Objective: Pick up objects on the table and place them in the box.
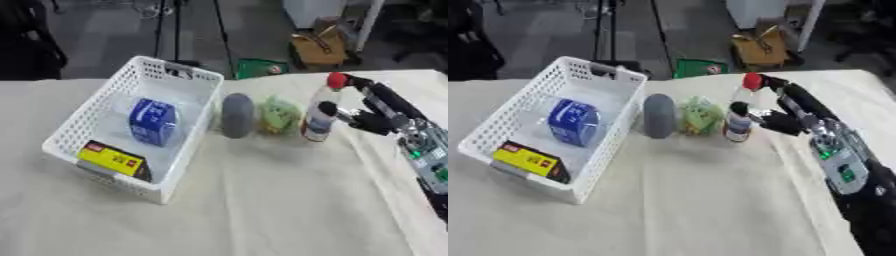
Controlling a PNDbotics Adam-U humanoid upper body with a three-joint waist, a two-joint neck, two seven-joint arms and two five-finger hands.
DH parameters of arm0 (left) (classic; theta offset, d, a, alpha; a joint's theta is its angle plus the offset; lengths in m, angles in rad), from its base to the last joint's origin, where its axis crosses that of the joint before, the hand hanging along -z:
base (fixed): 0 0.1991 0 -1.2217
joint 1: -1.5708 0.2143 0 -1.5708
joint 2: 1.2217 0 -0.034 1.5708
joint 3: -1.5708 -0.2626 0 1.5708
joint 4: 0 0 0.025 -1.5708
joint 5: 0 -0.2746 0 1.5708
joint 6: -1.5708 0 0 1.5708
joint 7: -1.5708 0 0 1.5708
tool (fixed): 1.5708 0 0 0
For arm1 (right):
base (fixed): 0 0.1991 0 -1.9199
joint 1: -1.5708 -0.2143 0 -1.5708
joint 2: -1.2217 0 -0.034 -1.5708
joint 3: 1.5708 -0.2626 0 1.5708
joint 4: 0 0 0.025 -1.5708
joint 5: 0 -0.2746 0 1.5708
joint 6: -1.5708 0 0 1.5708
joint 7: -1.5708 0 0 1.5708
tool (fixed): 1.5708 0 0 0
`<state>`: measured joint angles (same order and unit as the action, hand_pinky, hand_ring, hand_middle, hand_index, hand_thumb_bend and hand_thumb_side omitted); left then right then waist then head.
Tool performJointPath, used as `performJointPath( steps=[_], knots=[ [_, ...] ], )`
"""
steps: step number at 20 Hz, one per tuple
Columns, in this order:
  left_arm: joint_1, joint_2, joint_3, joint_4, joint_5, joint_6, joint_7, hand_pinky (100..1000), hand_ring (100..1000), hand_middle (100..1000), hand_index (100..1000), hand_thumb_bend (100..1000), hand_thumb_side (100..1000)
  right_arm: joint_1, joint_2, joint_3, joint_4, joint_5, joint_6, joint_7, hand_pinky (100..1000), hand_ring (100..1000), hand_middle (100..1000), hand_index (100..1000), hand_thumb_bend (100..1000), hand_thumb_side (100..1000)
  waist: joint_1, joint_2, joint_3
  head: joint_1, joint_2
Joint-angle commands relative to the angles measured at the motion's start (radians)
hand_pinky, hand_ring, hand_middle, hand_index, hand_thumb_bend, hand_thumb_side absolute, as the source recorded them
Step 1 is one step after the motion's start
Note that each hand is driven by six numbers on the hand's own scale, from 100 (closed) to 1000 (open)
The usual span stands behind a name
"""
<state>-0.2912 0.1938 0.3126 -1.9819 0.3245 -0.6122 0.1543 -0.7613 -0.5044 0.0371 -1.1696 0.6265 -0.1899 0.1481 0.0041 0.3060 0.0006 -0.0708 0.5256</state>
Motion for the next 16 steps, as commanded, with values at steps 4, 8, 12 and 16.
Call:
performJointPath(
  steps=[4,8,12,16],
  knots=[
    [-0.012,0.005,-0.003,-0.018,0.003,-0.001,-0.010,716,682,772,738,100,680,-0.033,-0.006,-0.015,0.011,0.025,0.014,-0.037,999,1000,806,1000,733,1000,0.001,-0.014,0.004,-0.007,-0.013],
    [-0.011,0.005,-0.003,-0.018,0.004,-0.001,-0.013,717,683,772,738,100,679,-0.043,0.003,-0.016,0.026,0.035,0.019,-0.047,1000,1000,803,1000,729,1000,0.001,-0.014,0.009,-0.009,-0.015],
    [-0.012,0.004,-0.003,-0.018,0.006,-0.001,-0.015,717,683,773,738,100,679,-0.052,0.012,-0.016,0.039,0.044,0.020,-0.051,999,1000,801,1000,727,1000,0.002,-0.013,0.012,-0.012,-0.021],
    [-0.012,0.003,-0.003,-0.018,0.006,-0.001,-0.015,717,683,773,738,100,679,-0.060,0.022,-0.015,0.052,0.051,0.021,-0.048,1000,1000,801,1000,726,1000,0.002,-0.013,0.013,-0.011,-0.030]
  ],
)
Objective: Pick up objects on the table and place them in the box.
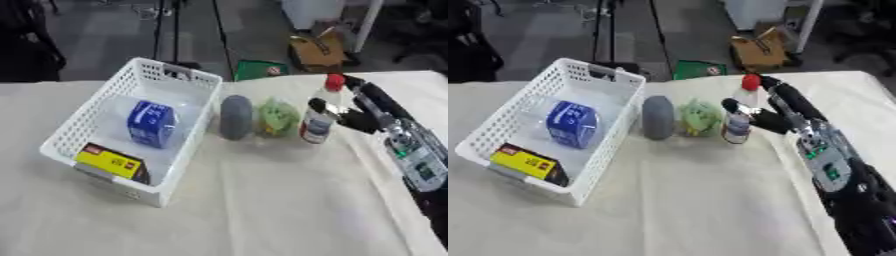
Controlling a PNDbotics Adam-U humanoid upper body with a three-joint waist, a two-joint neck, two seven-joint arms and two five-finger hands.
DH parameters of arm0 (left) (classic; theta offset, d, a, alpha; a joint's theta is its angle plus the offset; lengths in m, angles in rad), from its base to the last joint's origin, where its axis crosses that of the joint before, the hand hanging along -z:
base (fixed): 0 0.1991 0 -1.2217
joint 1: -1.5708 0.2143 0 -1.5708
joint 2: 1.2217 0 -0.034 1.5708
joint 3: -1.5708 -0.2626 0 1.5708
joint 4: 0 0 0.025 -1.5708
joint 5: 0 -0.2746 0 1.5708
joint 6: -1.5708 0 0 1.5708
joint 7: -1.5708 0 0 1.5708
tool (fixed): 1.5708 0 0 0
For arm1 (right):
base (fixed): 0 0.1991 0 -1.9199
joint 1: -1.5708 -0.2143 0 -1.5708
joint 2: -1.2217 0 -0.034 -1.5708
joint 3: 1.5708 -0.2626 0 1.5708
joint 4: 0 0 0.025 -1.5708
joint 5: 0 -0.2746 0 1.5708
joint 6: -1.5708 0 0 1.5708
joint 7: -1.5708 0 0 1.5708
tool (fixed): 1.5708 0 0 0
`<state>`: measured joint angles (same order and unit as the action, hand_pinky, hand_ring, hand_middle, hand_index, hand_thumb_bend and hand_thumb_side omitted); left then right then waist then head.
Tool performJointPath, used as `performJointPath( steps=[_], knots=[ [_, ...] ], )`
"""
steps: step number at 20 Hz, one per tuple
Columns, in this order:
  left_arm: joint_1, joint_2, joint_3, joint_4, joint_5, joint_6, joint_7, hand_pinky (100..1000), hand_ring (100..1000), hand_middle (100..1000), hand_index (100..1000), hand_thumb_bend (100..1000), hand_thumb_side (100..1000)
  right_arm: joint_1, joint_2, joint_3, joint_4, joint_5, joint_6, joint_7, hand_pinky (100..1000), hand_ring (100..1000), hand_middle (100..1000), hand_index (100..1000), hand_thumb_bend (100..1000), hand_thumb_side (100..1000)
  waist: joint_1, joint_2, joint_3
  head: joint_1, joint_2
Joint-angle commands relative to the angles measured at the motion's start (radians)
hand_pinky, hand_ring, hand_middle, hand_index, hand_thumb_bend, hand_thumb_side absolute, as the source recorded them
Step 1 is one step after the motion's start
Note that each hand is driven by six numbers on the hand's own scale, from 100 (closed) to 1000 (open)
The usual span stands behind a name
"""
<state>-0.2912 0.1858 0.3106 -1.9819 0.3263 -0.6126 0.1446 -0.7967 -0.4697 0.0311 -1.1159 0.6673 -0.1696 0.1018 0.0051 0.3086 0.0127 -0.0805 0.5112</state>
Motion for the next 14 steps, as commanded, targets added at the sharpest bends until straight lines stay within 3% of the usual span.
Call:
performJointPath(
  steps=[1,14],
  knots=[
    [-0.012,0.011,-0.001,-0.018,0.004,0.000,-0.005,717,683,773,738,100,679,-0.027,-0.010,-0.009,0.002,0.012,0.001,0.000,1000,1000,801,1000,725,1000,0.001,-0.015,0.002,-0.001,-0.016],
    [-0.011,0.008,-0.001,-0.018,0.002,0.000,-0.009,718,685,775,738,100,679,-0.046,0.000,-0.021,0.043,0.021,0.010,-0.034,991,1000,759,971,696,984,0.003,-0.010,0.003,-0.005,-0.011]
  ],
)
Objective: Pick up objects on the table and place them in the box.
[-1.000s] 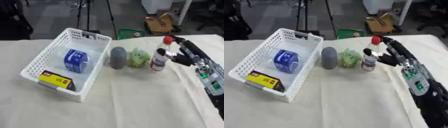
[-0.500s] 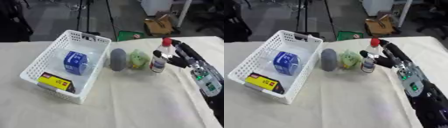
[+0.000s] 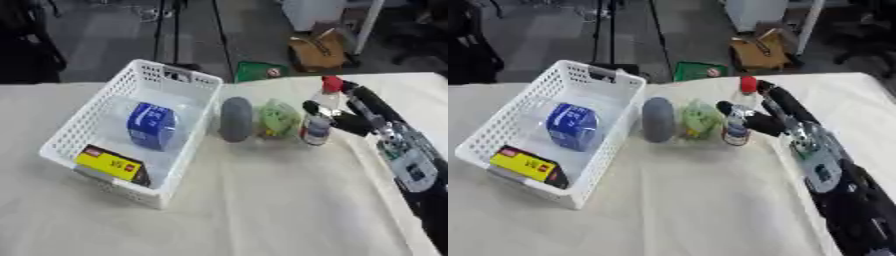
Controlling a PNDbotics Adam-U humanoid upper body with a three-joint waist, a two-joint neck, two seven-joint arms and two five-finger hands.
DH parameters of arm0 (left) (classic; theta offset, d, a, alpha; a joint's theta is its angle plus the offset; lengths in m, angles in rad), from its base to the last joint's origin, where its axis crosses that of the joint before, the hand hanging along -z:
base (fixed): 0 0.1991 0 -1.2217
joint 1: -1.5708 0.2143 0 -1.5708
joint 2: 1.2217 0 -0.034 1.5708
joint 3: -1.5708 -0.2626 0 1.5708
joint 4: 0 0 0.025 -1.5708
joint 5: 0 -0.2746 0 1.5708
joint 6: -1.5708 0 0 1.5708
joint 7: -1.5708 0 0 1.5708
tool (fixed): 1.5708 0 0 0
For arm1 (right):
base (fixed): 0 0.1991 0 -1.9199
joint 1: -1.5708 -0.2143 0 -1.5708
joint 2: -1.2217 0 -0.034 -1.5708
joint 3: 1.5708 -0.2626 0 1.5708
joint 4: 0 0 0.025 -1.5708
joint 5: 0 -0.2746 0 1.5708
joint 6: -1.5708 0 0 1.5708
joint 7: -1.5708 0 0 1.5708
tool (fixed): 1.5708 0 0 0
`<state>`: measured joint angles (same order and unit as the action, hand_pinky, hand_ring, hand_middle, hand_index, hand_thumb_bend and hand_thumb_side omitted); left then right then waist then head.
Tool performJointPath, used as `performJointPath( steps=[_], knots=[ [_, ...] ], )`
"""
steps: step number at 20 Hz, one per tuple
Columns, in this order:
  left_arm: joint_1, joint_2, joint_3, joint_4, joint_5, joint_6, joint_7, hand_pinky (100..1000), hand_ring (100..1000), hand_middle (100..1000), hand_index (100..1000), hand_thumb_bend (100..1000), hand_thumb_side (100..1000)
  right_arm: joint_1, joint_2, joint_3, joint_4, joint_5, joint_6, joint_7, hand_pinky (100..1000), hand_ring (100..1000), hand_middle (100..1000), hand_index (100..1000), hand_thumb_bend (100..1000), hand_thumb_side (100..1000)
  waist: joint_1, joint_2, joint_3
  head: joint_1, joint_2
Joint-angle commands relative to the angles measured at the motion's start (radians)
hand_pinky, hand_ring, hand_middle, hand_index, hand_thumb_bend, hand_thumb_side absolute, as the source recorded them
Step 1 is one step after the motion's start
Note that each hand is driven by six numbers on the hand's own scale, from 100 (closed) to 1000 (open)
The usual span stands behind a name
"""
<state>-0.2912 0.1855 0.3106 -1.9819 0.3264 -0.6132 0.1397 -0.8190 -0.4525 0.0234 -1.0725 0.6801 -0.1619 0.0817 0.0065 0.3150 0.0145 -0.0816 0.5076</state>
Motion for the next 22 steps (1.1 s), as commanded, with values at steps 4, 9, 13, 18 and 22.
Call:
performJointPath(
  steps=[4,9,13,18,22],
  knots=[
    [-0.010,0.008,-0.002,-0.018,0.001,0.001,-0.006,718,685,775,738,100,679,-0.026,-0.017,-0.019,0.013,0.010,0.007,-0.033,988,1000,749,966,684,977,0.001,-0.016,0.001,-0.004,-0.009],
    [-0.010,0.007,-0.002,-0.018,0.001,0.003,-0.008,718,686,776,738,100,679,-0.030,-0.015,-0.024,0.027,0.010,0.013,-0.059,985,1000,733,955,662,979,0.001,-0.014,0.000,-0.005,-0.013],
    [-0.010,0.006,-0.002,-0.018,0.001,0.003,-0.009,718,686,776,738,100,679,-0.032,-0.013,-0.023,0.032,0.011,0.013,-0.062,985,1000,731,954,666,964,0.001,-0.013,0.001,-0.006,-0.014],
    [-0.011,0.006,-0.002,-0.018,0.001,0.004,-0.010,718,686,776,738,100,679,-0.032,-0.010,-0.021,0.033,0.010,0.011,-0.056,982,1000,716,942,659,933,0.001,-0.012,0.001,-0.006,-0.015],
    [-0.011,0.005,-0.002,-0.018,0.000,0.005,-0.011,718,686,777,738,100,678,-0.032,-0.010,-0.021,0.033,0.008,0.016,-0.057,982,1000,698,928,649,914,0.000,-0.011,0.001,-0.006,-0.016]
  ],
)
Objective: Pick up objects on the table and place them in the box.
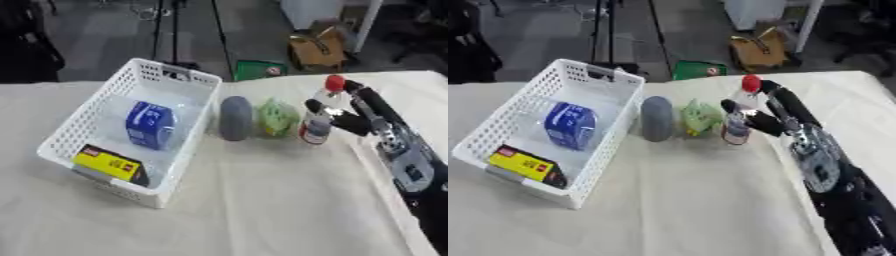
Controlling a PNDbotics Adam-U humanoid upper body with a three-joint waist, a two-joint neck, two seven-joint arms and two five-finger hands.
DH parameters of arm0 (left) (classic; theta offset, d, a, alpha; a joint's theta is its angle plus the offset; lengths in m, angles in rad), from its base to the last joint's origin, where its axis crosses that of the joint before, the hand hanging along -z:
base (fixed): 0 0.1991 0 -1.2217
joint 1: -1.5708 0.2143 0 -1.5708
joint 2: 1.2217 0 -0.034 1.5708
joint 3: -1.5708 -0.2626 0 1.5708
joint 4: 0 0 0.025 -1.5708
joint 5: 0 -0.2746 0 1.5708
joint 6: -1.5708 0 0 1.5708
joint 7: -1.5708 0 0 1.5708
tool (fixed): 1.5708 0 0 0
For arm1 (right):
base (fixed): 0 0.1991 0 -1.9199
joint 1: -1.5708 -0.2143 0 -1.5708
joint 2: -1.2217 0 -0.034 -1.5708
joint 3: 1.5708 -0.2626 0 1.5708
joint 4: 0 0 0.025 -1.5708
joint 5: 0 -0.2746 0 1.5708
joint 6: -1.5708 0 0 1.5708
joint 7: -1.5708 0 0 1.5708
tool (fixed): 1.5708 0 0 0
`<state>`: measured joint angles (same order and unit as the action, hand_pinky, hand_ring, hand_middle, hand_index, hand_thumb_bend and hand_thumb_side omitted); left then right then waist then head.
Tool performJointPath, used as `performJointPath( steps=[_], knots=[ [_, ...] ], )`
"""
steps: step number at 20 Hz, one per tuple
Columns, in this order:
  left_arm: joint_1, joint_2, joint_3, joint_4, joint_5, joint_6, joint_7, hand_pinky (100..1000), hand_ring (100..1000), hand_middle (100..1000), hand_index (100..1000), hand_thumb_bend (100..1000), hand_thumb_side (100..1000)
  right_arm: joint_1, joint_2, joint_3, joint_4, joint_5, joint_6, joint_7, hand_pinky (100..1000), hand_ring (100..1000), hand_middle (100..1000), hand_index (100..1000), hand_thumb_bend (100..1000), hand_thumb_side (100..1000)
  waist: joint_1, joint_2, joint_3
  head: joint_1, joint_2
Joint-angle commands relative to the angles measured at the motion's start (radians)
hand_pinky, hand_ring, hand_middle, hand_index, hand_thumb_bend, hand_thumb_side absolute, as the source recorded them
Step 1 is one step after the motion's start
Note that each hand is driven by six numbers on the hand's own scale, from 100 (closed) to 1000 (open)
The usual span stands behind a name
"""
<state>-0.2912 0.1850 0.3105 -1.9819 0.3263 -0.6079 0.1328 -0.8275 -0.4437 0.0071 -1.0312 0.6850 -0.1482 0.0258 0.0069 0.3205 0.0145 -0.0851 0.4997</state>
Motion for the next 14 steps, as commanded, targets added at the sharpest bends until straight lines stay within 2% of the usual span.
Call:
performJointPath(
  steps=[1,12,14],
  knots=[
    [-0.012,0.006,-0.002,-0.018,0.000,0.000,-0.004,718,686,777,737,100,678,-0.023,-0.018,-0.005,-0.008,0.002,0.003,-0.002,980,1000,681,916,648,900,0.000,-0.017,0.001,-0.002,-0.009],
    [-0.012,0.005,-0.003,-0.018,0.000,0.002,-0.003,718,687,777,737,100,676,-0.022,-0.010,-0.008,-0.004,-0.006,0.026,-0.021,967,1000,619,871,645,844,0.000,-0.018,0.003,-0.004,-0.012],
    [-0.012,0.005,-0.003,-0.018,0.000,0.002,-0.003,718,687,777,737,100,676,-0.022,-0.009,-0.011,-0.002,-0.008,0.032,-0.027,961,1000,597,854,636,806,0.000,-0.018,0.003,-0.004,-0.012]
  ],
)
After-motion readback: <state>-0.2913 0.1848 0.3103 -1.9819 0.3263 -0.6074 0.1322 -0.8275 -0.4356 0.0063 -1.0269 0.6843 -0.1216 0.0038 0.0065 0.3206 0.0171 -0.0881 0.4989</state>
